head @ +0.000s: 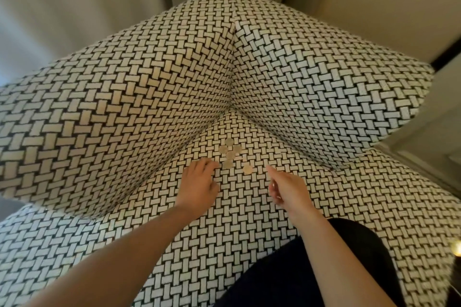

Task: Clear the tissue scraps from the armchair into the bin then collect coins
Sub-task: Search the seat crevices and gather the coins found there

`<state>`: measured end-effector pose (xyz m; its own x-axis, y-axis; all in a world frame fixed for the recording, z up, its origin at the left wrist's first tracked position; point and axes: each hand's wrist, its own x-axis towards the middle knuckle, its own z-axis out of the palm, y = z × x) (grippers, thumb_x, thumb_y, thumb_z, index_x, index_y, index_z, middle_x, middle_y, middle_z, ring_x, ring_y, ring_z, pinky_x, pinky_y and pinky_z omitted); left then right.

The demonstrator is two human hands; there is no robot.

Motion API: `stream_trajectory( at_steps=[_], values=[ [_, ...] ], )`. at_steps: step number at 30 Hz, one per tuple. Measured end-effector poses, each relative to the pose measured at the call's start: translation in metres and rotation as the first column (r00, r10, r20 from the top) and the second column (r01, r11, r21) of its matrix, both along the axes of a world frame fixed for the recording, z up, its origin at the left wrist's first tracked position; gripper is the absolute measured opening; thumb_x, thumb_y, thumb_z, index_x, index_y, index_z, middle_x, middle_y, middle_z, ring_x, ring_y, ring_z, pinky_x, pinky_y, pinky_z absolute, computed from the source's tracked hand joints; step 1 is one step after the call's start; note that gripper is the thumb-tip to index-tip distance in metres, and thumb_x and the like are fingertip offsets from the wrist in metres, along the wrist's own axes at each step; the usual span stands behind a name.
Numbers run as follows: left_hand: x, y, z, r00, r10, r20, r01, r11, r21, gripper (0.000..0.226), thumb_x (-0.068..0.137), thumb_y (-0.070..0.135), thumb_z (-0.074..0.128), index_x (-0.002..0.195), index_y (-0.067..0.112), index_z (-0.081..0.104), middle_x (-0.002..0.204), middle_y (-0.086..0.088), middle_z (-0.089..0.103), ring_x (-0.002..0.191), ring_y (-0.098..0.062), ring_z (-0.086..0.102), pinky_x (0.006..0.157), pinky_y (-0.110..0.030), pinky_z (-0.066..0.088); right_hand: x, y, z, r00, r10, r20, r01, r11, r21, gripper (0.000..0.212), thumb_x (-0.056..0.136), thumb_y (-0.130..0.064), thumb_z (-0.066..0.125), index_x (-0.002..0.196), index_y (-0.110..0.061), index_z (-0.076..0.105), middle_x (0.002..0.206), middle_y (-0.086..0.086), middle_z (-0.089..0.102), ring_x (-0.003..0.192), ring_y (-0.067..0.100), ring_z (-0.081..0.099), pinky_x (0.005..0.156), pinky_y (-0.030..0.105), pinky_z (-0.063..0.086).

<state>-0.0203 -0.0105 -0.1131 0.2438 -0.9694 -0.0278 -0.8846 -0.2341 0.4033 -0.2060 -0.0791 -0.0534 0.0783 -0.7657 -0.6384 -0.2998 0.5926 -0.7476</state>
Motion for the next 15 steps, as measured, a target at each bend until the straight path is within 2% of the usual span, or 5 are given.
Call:
stream_trajectory(
  at_steps=[3,6,8,10,15],
  values=[
    [-0.02,-0.028,0.004,0.972,0.229,-0.056,-0.223,0.97,0.1,0.046,0.092,0.034,0.048,0.137,0.027,0.039,0.136,0.003,0.041,0.126,-0.021,0.031,0.107,-0.039,0.025,-0.006,-0.005,-0.001,0.942,-0.28,0.184,0.242,0.949,0.205,0.022,0.09,-0.024,0.06,0.072,-0.014,0.054,0.047,-0.004,0.038,0.045,0.01,0.032,0.047,0.022,0.028],
    [-0.027,-0.049,0.005,0.898,0.422,-0.129,-0.397,0.9,0.182,0.039,0.091,0.039,0.05,0.128,0.028,0.047,0.133,0.001,0.043,0.125,-0.025,0.032,0.105,-0.042,0.025,-0.011,-0.009,-0.004,0.804,-0.501,0.321,0.375,0.845,0.381,0.037,0.094,-0.021,0.051,0.059,-0.018,0.038,0.042,-0.006,0.027,0.038,0.009,0.022,0.039,0.019,0.021],
    [-0.029,-0.055,0.004,0.901,0.425,-0.087,-0.402,0.893,0.203,0.034,0.089,0.038,0.054,0.122,0.029,0.052,0.13,0.001,0.044,0.123,-0.025,0.033,0.101,-0.041,0.026,-0.012,-0.01,-0.007,0.731,-0.578,0.364,0.405,0.796,0.45,0.044,0.097,-0.024,0.047,0.056,-0.019,0.032,0.041,-0.007,0.024,0.034,0.008,0.019,0.033,0.017,0.018],
    [-0.031,-0.057,0.004,0.905,0.424,-0.047,-0.407,0.89,0.204,0.027,0.087,0.038,0.057,0.112,0.029,0.056,0.126,0.002,0.045,0.121,-0.024,0.034,0.098,-0.041,0.027,-0.013,-0.01,-0.01,0.676,-0.624,0.393,0.417,0.763,0.494,0.045,0.098,-0.027,0.045,0.055,-0.018,0.033,0.042,-0.007,0.023,0.033,0.008,0.017,0.032,0.018,0.016],
    [-0.033,-0.05,0.0,0.906,0.422,-0.019,-0.414,0.896,0.16,0.021,0.088,0.041,0.058,0.104,0.028,0.06,0.116,0.005,0.051,0.118,-0.022,0.034,0.093,-0.041,0.028,-0.012,-0.012,-0.014,0.642,-0.642,0.419,0.394,0.745,0.539,0.045,0.1,-0.031,0.039,0.058,-0.018,0.035,0.041,-0.007,0.024,0.031,0.007,0.017,0.031,0.017,0.015]
  ],
)
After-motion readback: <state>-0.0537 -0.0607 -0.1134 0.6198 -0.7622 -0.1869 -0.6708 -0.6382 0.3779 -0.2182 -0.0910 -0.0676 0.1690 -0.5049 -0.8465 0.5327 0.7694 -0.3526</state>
